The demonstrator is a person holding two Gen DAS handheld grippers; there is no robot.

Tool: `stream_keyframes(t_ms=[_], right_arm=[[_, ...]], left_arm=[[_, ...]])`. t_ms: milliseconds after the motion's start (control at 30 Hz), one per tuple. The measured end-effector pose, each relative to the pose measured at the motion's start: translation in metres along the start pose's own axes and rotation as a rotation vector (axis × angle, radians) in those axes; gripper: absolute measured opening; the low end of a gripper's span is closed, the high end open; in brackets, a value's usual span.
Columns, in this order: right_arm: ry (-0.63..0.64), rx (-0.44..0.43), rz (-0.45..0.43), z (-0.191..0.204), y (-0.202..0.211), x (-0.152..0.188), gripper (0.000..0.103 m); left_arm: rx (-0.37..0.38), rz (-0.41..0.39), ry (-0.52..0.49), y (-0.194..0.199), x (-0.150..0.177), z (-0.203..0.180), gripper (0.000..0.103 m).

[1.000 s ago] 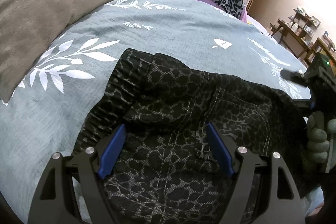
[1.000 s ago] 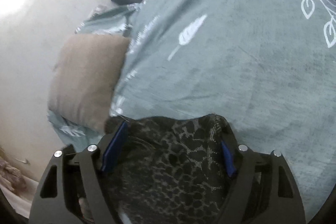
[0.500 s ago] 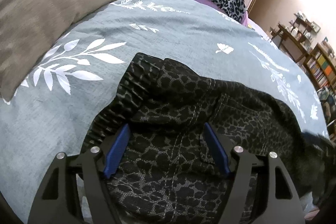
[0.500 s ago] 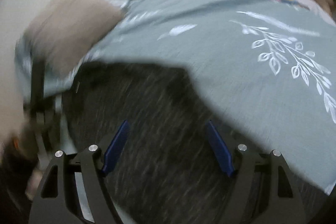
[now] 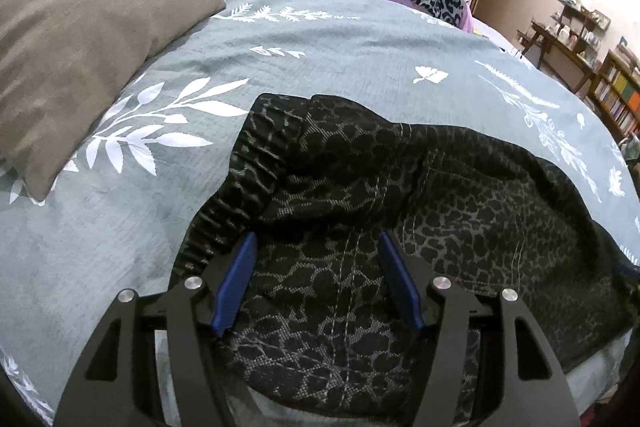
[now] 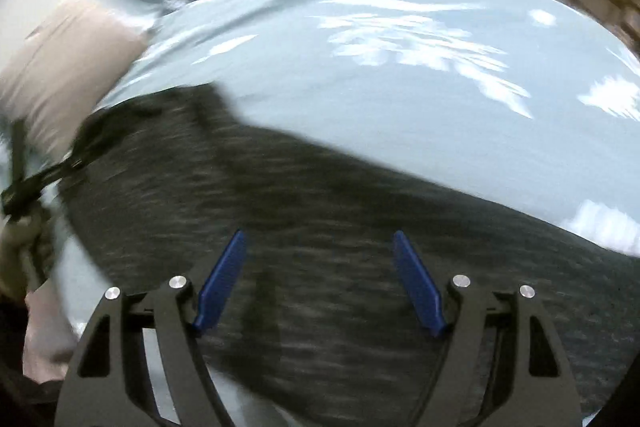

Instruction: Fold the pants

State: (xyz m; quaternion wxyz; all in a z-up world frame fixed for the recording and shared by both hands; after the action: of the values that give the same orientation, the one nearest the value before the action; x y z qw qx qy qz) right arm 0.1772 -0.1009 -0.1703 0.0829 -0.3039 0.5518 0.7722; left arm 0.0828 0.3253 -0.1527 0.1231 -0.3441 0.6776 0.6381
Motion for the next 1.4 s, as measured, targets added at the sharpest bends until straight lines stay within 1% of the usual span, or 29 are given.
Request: stream_keyframes(t_ms=[100, 133, 200, 233, 300, 333, 433, 500, 567, 633, 733, 767, 833, 900, 967, 1067, 1233, 1367, 1400], right_arm=[[-0.083, 0.088, 0.022, -0.051, -0.003, 0.01, 0.077], [-0.12, 0.101, 0.021, -0.067, -0.002, 0.014, 0.075], [-0.154, 0.079, 0.003, -0.082, 0.008, 0.019, 0.075], [-0.149, 0.071, -0.016, -0.082, 0.016, 0.02, 0.075], [-0.101, 0.031, -0.046, -0.069, 0.027, 0.023, 0.075], [-0.078, 0.017, -0.055, -0.062, 0.033, 0.024, 0.075], [0.029, -0.065, -0.066, -0.027, 0.04, 0.031, 0.075], [0.11, -0.111, -0.059, -0.002, 0.038, 0.036, 0.075], [0.192, -0.112, -0.06, 0.022, 0.033, 0.037, 0.075], [0.269, -0.103, -0.061, 0.037, 0.031, 0.043, 0.075], [0.34, -0.094, -0.062, 0.048, 0.03, 0.05, 0.075], [0.357, -0.078, -0.064, 0.05, 0.029, 0.05, 0.075], [0.376, -0.058, -0.057, 0.05, 0.026, 0.052, 0.075], [0.374, -0.051, -0.047, 0.05, 0.026, 0.054, 0.075], [0.369, -0.058, -0.045, 0.049, 0.026, 0.056, 0.075], [0.373, -0.063, -0.049, 0.047, 0.029, 0.058, 0.075], [0.37, -0.066, -0.043, 0.041, 0.031, 0.062, 0.075], [0.368, -0.05, -0.041, 0.039, 0.029, 0.061, 0.075], [0.372, -0.044, -0.045, 0.039, 0.028, 0.061, 0.072]], left_arm=[[-0.006, 0.003, -0.005, 0.001, 0.001, -0.001, 0.064], [-0.01, 0.008, -0.006, 0.002, 0.001, -0.002, 0.064], [-0.025, 0.011, -0.011, 0.008, 0.0, -0.007, 0.063], [-0.034, 0.006, -0.019, 0.013, -0.001, -0.011, 0.065], [-0.048, -0.004, -0.034, 0.022, -0.003, -0.018, 0.075], [-0.045, -0.014, -0.041, 0.028, -0.003, -0.022, 0.077], [-0.03, -0.014, -0.076, 0.042, 0.0, -0.034, 0.077], [-0.017, 0.01, -0.078, 0.046, 0.006, -0.038, 0.077], [0.018, 0.041, -0.039, 0.048, 0.015, -0.037, 0.077], [0.059, 0.065, 0.023, 0.049, 0.023, -0.032, 0.077], [0.11, 0.082, 0.102, 0.051, 0.03, -0.026, 0.077], [0.122, 0.083, 0.121, 0.052, 0.031, -0.024, 0.077], [0.147, 0.083, 0.158, 0.053, 0.031, -0.021, 0.077], [0.178, 0.109, 0.19, 0.05, 0.033, -0.022, 0.077], [0.186, 0.132, 0.222, 0.048, 0.035, -0.021, 0.077], [0.183, 0.118, 0.237, 0.055, 0.036, -0.02, 0.077], [0.169, 0.093, 0.308, 0.065, 0.036, -0.007, 0.077], [0.213, 0.097, 0.356, 0.058, 0.032, -0.001, 0.077], [0.229, 0.101, 0.368, 0.053, 0.029, -0.001, 0.077]])
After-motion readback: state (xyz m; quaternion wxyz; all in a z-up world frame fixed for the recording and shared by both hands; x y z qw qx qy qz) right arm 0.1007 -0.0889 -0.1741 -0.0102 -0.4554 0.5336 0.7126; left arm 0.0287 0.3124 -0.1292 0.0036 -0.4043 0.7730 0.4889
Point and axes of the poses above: each gripper's, at about its wrist camera, not at the fingertips, and y roughly against the way its jaws point, z to its left, x to its underside, the point moved 5 cm from there along -y, roughly the way its jaws point, and after that the axes turned 5 degrees about x, right-handed, at the moved point
